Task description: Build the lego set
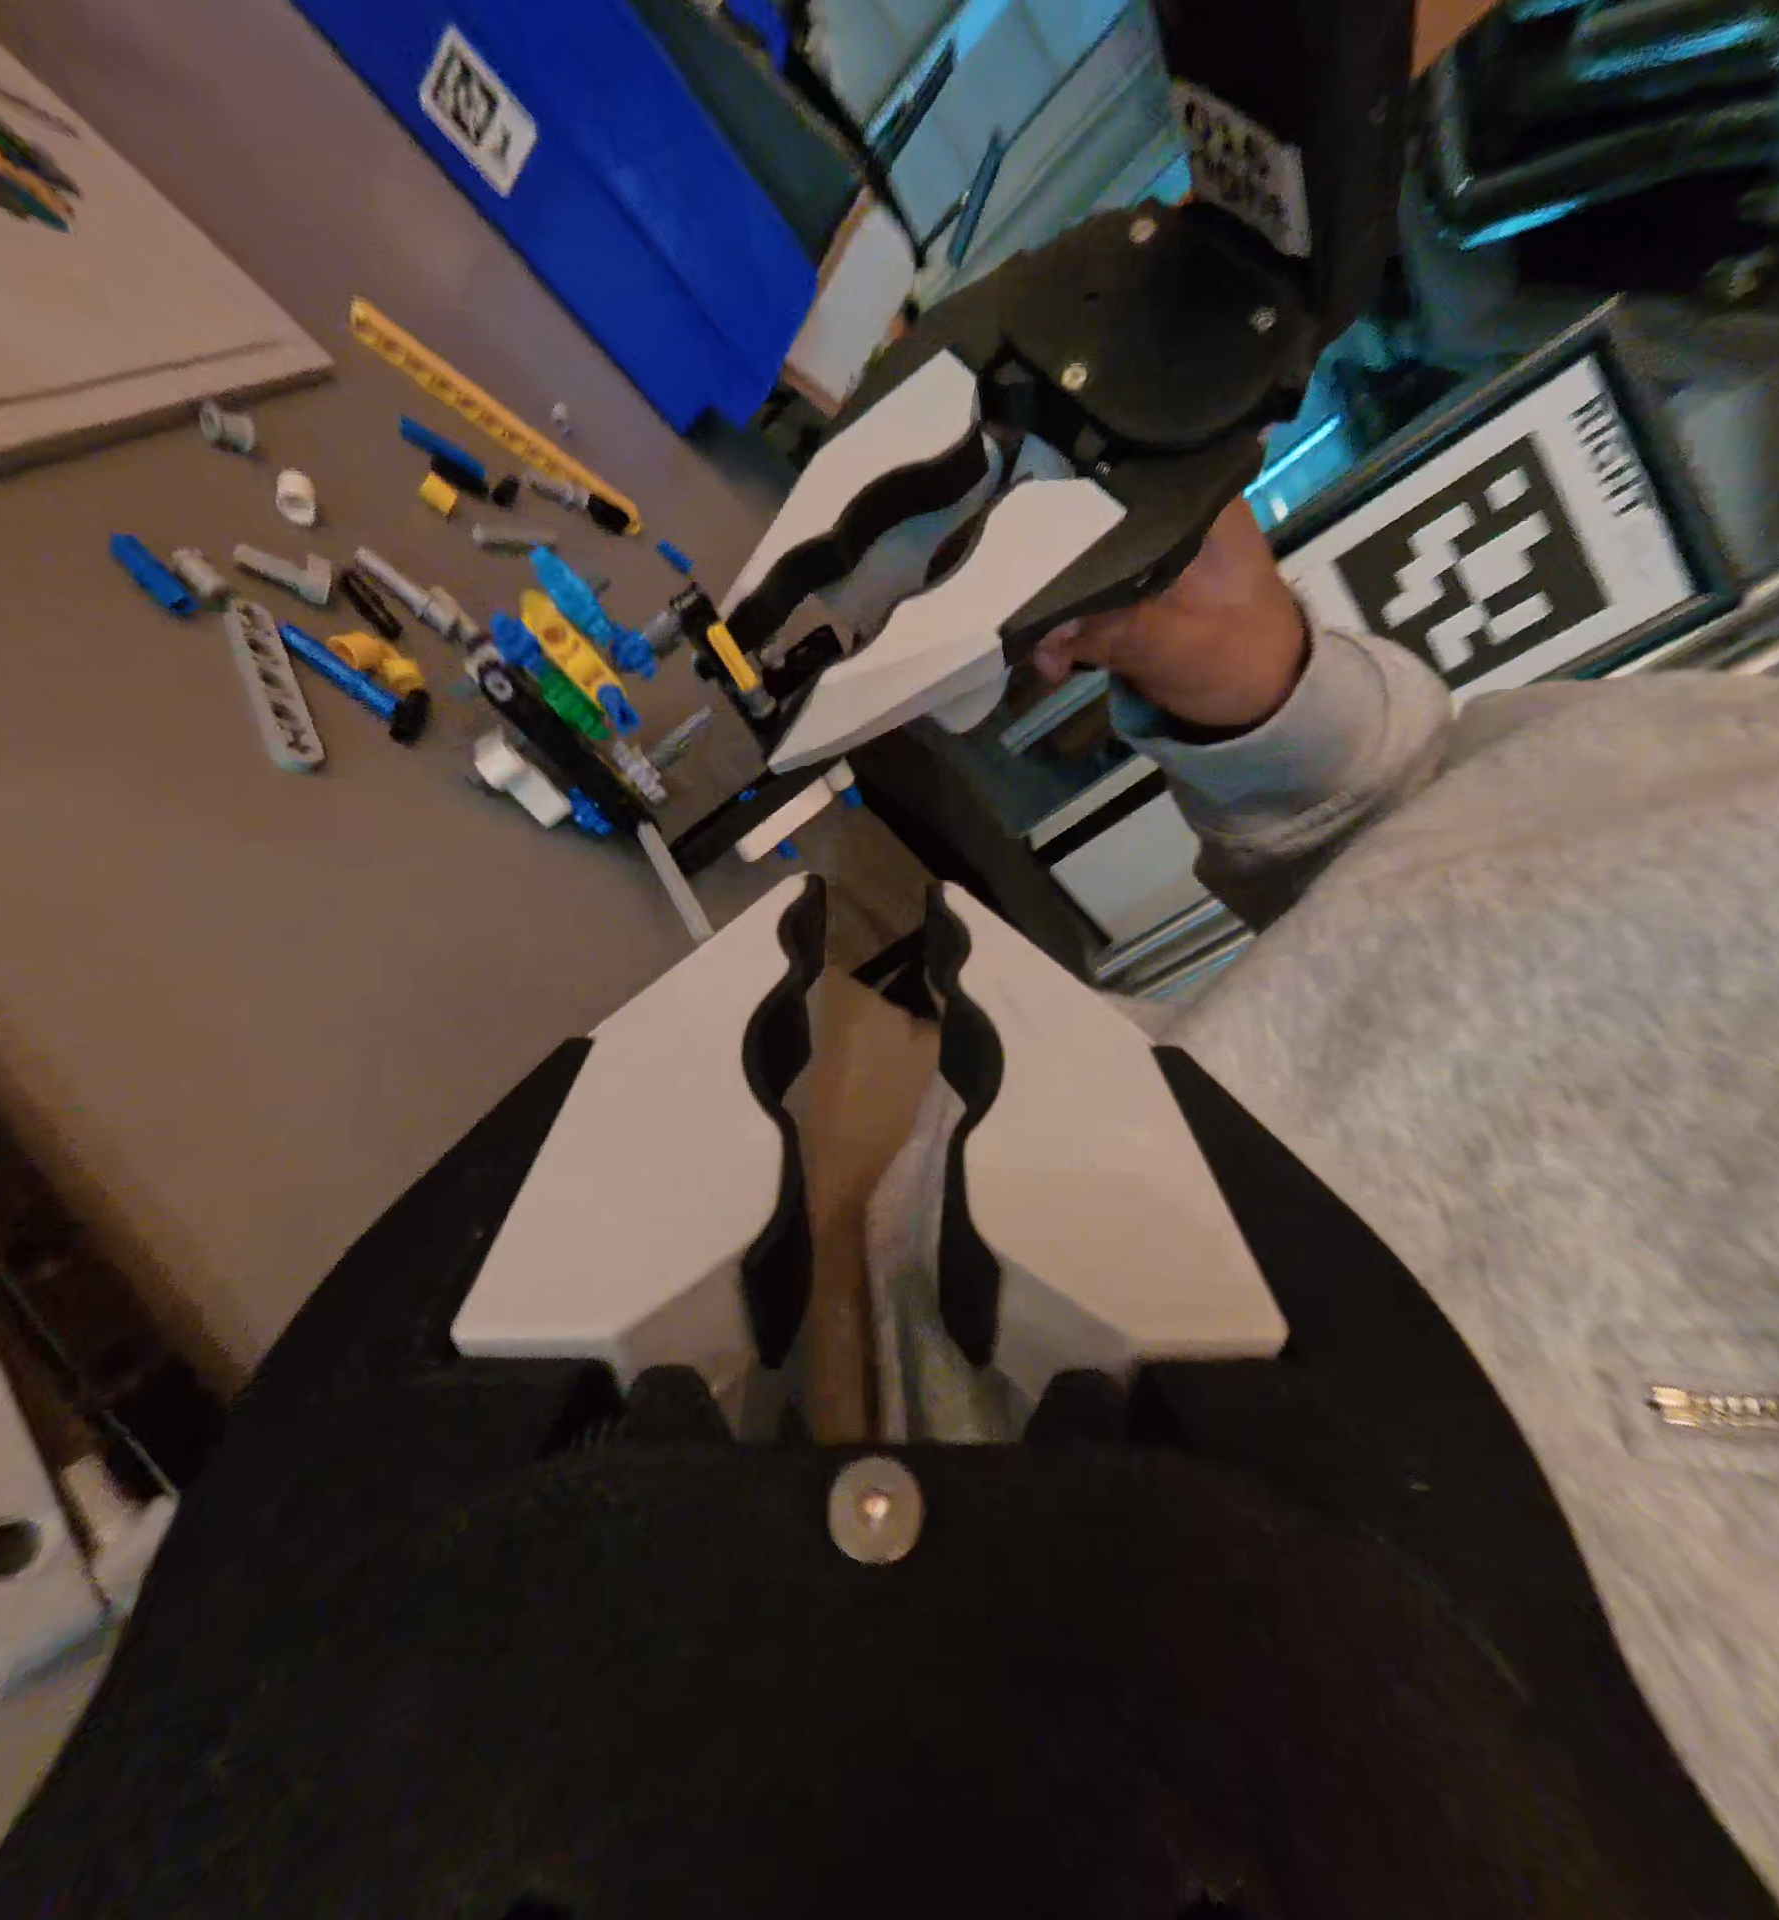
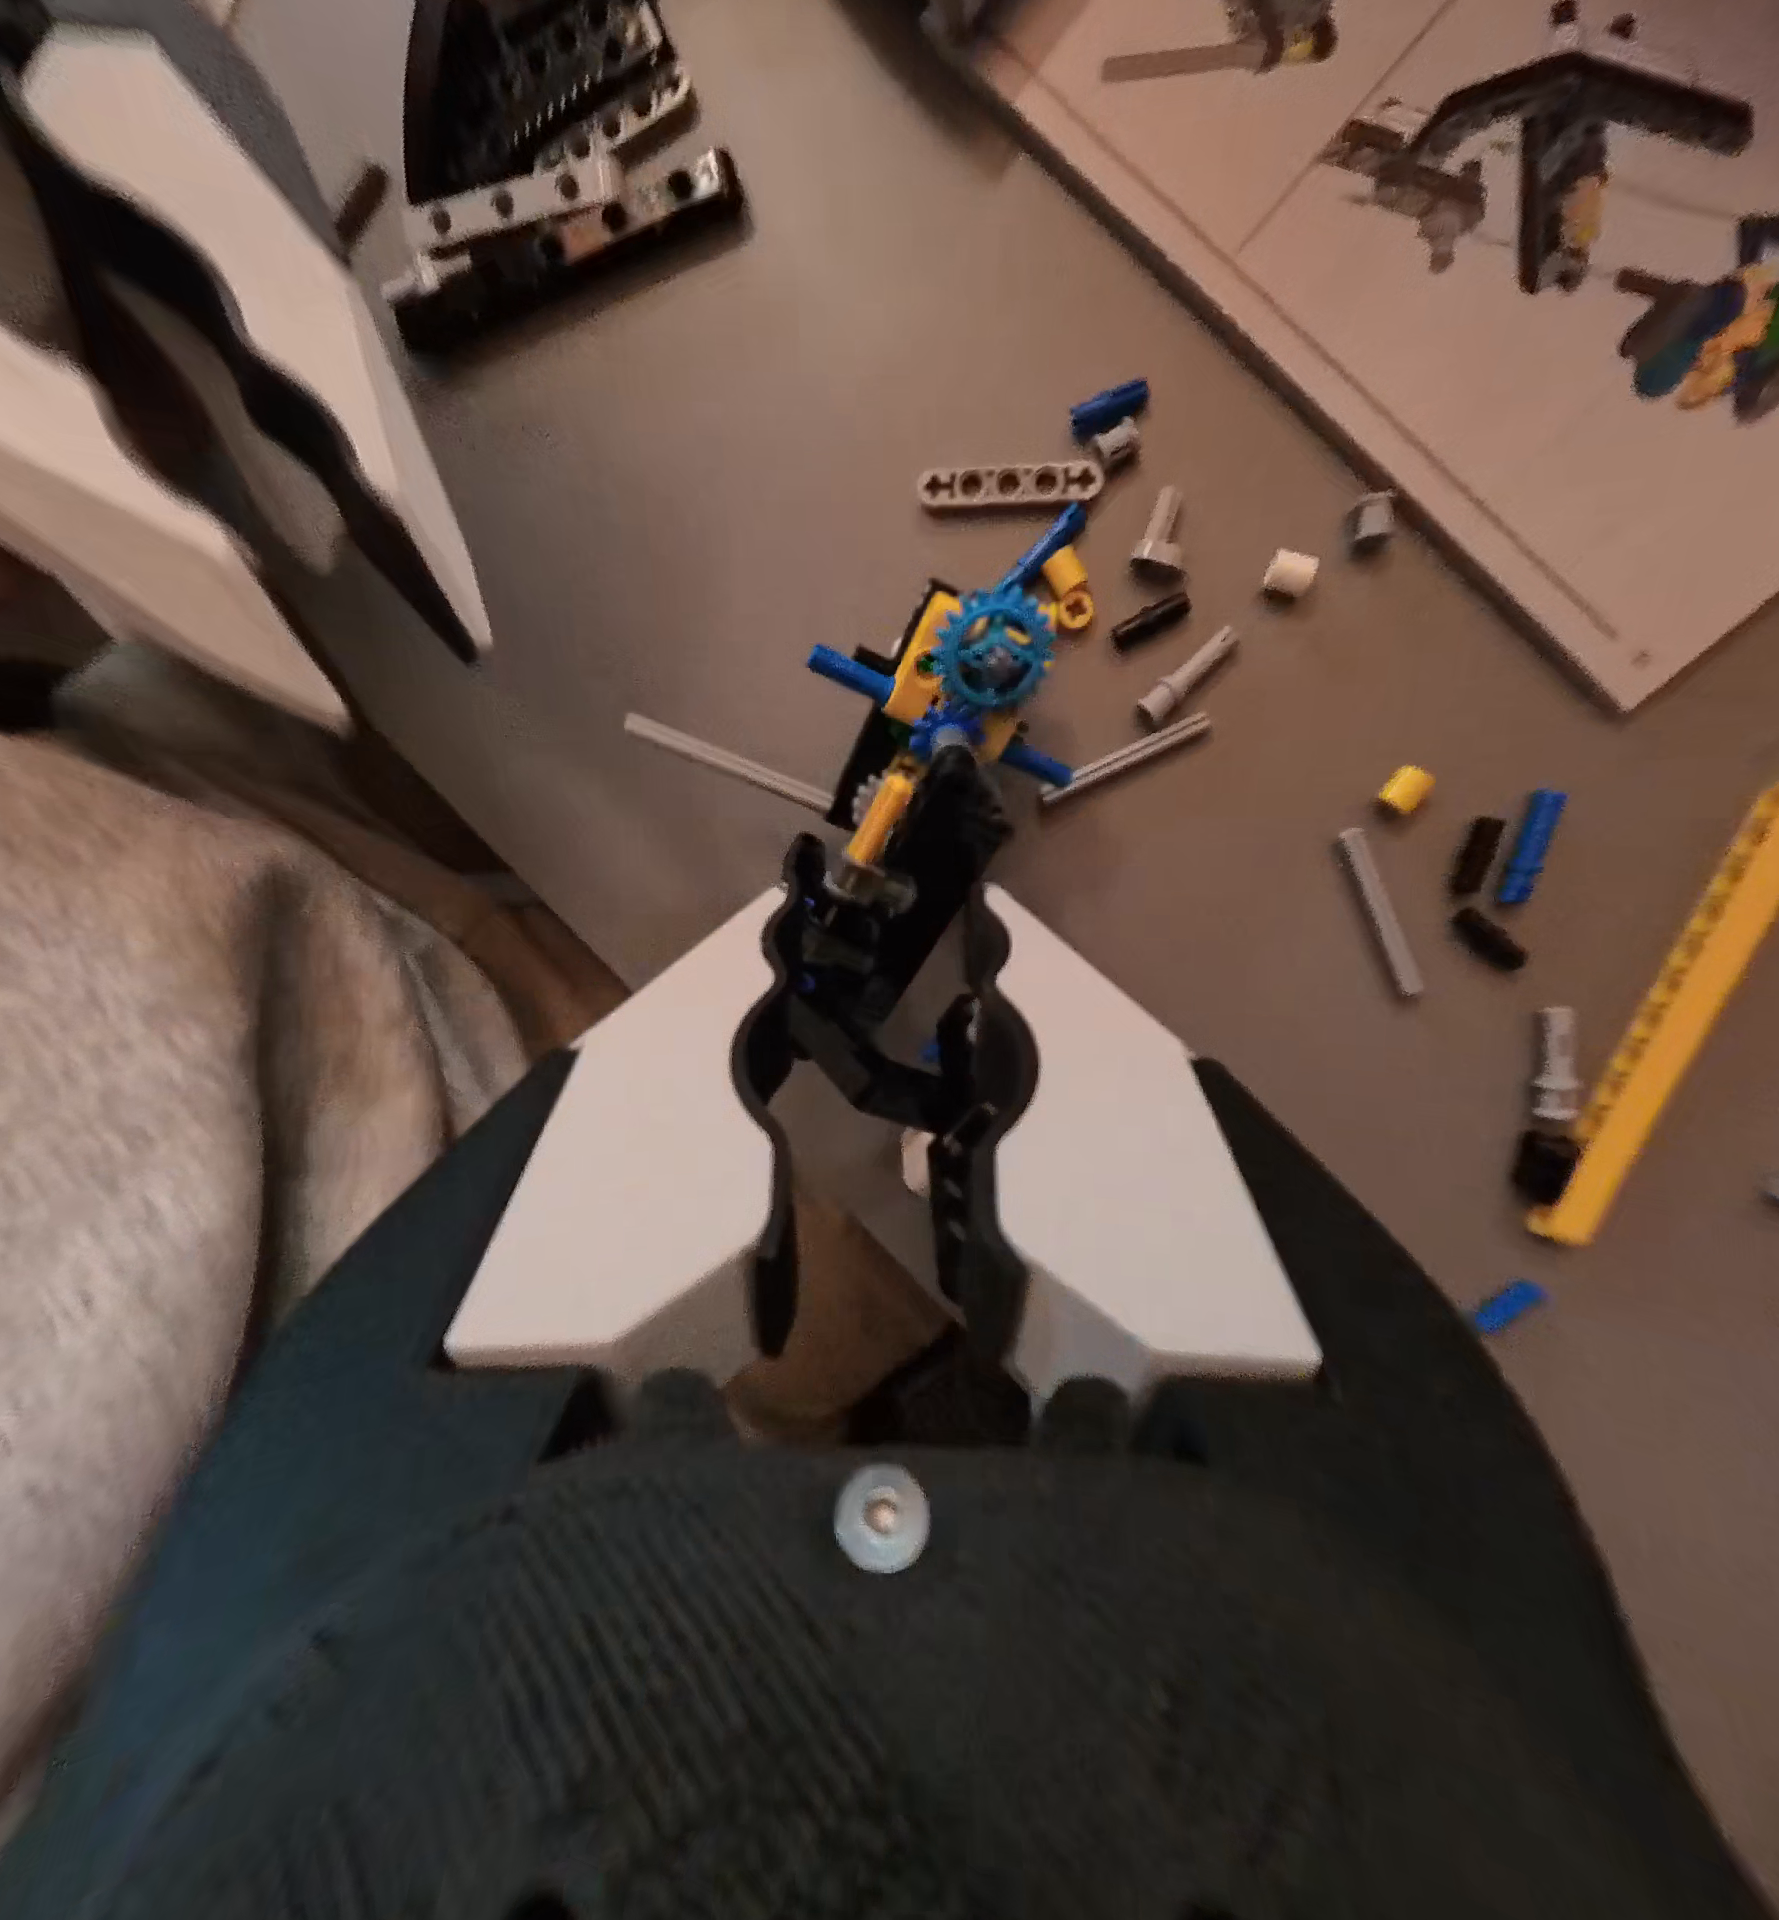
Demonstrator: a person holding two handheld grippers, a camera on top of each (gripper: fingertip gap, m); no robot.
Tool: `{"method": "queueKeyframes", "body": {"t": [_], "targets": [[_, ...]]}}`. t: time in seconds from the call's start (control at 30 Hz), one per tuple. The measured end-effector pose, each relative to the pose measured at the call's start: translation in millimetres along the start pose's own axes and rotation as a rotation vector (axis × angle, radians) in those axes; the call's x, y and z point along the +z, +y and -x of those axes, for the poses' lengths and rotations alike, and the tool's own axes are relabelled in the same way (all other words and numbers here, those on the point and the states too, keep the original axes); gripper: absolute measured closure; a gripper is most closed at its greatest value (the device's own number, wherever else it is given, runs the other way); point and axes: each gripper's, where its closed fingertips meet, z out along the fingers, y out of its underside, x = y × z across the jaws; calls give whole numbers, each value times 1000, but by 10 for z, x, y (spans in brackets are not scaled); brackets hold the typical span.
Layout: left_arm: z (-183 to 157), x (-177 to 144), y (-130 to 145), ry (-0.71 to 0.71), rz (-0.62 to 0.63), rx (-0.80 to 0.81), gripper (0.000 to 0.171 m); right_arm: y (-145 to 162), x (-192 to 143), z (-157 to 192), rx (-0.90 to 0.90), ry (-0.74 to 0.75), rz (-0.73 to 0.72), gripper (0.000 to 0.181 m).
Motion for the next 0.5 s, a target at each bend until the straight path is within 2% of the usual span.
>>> {"method": "queueKeyframes", "body": {"t": [0.1,0.2,0.27,0.33,0.5], "targets": [[66,-123,-175,-23,-110,-10,149,-37,-53,21,-132,21,111,152],[219,-213,-279,-138,-180,28,140,-64,-66,77,-280,34,227,152],[287,-231,-294,-203,-186,64,135,-83,-58,117,-374,44,295,154],[323,-216,-284,-247,-183,98,134,-106,-50,173,-460,40,354,172],[426,-153,-165,-332,-108,142,134,-62,-34,70,-559,127,528,175]]}}
